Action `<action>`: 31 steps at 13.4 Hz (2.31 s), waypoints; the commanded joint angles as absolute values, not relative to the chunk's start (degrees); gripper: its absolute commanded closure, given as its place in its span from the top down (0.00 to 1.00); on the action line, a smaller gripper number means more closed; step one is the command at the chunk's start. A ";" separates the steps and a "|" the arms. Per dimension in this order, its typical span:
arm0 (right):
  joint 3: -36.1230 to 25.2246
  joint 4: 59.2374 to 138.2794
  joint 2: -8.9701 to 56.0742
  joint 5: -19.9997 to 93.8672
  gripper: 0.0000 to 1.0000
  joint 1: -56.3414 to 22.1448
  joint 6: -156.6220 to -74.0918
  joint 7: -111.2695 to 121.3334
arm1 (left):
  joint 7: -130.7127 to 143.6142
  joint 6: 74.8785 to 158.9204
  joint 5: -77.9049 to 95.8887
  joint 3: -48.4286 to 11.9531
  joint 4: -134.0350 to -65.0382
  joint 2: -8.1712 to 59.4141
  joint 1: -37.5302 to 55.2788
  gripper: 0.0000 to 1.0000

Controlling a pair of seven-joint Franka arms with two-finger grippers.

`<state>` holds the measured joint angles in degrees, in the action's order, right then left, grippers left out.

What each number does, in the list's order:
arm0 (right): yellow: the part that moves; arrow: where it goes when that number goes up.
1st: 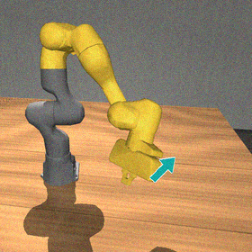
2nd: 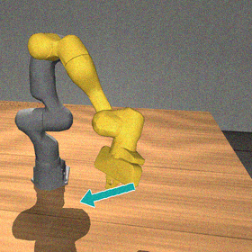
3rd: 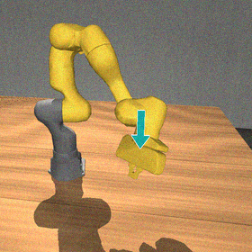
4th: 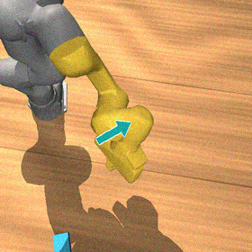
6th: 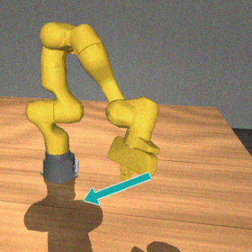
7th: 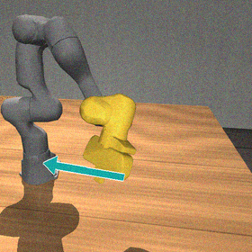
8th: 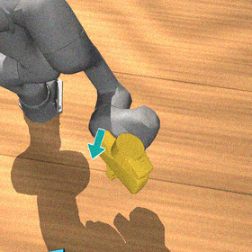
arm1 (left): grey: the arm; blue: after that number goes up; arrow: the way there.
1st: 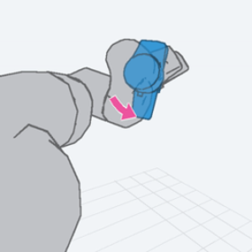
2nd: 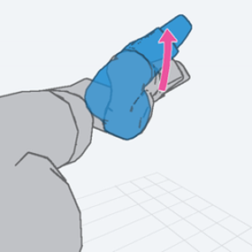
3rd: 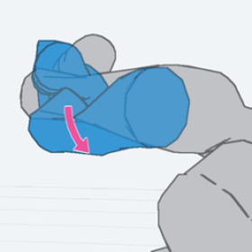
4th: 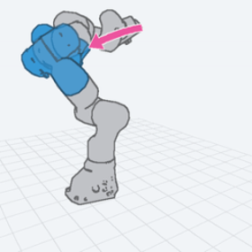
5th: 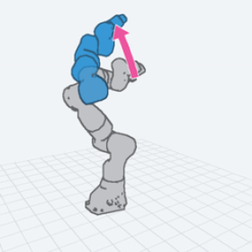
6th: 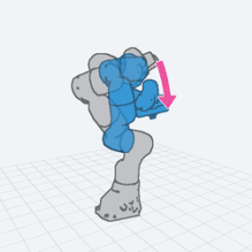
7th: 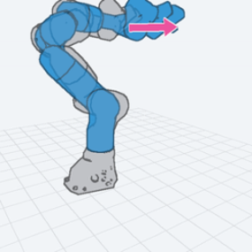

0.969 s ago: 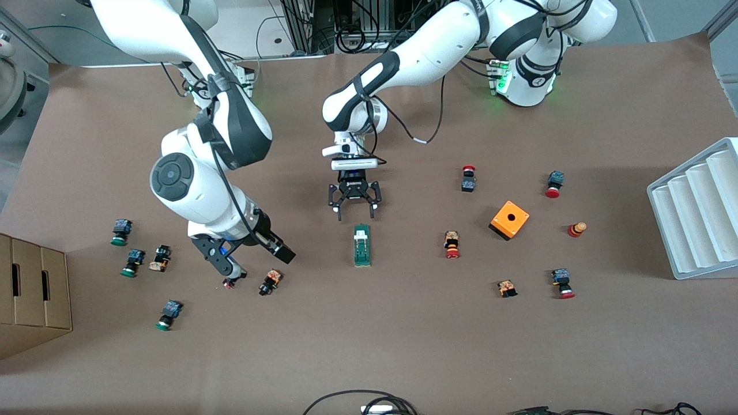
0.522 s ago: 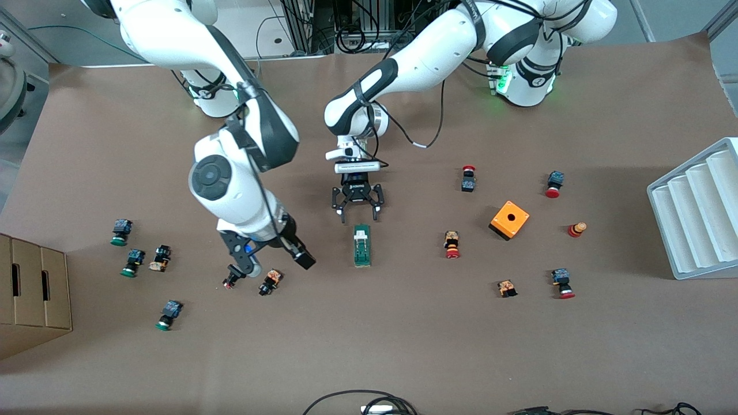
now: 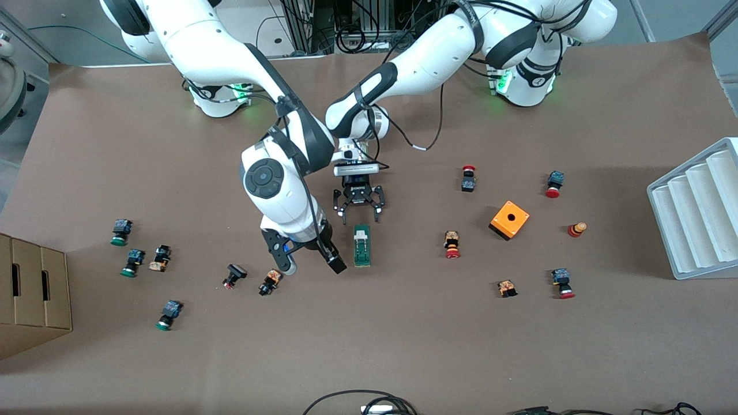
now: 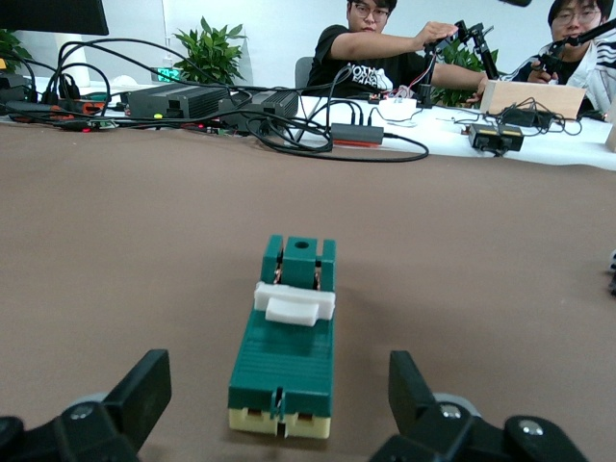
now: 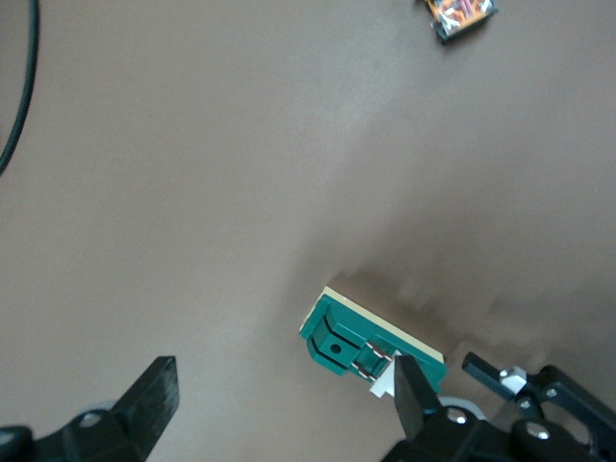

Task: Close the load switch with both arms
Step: 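Lower the left gripper onto the switch while the right gripper approaches, then grip the switch base with the left gripper while the right gripper hovers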

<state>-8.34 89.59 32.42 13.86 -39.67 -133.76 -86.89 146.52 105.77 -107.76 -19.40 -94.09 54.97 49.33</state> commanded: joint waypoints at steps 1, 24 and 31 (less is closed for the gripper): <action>-8.61 87.63 34.45 15.47 0.99 -40.25 -134.21 -90.60 | 144.49 105.12 -108.37 -19.69 -91.93 56.86 49.22 1.00; -8.70 89.12 34.98 14.94 1.00 -40.69 -138.52 -96.59 | 139.92 105.82 -108.19 -19.42 -88.07 59.33 49.04 0.88; -8.70 89.21 35.86 15.38 1.00 -42.53 -138.08 -102.90 | 139.83 105.73 -108.28 -19.42 -88.15 59.41 48.96 0.65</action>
